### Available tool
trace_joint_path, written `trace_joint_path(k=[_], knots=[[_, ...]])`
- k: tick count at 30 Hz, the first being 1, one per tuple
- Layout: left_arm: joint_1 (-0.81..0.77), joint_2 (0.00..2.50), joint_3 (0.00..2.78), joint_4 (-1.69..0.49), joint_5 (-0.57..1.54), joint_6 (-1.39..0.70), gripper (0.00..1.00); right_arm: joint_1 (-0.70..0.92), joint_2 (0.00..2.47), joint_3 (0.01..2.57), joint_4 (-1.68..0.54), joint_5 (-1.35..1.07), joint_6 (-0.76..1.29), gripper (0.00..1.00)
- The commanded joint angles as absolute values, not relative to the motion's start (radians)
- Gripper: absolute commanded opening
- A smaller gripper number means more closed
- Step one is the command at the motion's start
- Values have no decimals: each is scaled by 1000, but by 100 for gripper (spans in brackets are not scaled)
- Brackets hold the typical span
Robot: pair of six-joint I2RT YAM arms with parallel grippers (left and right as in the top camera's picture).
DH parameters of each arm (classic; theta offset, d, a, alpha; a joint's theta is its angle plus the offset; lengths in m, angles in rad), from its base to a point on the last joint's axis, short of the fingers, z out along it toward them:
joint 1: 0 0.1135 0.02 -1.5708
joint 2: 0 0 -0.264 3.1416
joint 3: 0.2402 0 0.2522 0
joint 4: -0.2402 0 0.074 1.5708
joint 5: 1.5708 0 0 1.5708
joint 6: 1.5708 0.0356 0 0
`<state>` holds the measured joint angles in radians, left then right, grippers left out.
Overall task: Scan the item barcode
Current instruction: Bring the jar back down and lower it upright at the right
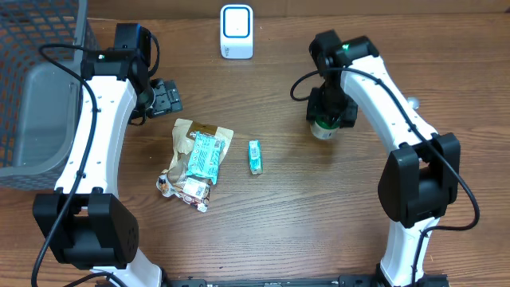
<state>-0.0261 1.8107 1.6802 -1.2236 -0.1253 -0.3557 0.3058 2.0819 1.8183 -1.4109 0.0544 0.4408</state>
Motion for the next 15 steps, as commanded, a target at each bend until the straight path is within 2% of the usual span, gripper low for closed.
trace_joint_path(k=[1, 8, 10, 15], knots=[[-33, 1812, 1696, -1222, -138, -344, 100, 306, 2072, 1765, -1384, 43, 446, 17], [-33, 1811, 1696, -1223, -138, -344, 100, 305, 2072, 1721, -1336, 72, 446, 26], [-33, 1812, 1696, -1223, -138, -344, 100, 305, 2072, 1721, -1332, 89, 446, 31], [-33, 1812, 1696, -1223, -138, -344, 100, 305, 2072, 1721, -1332, 92, 446, 33]])
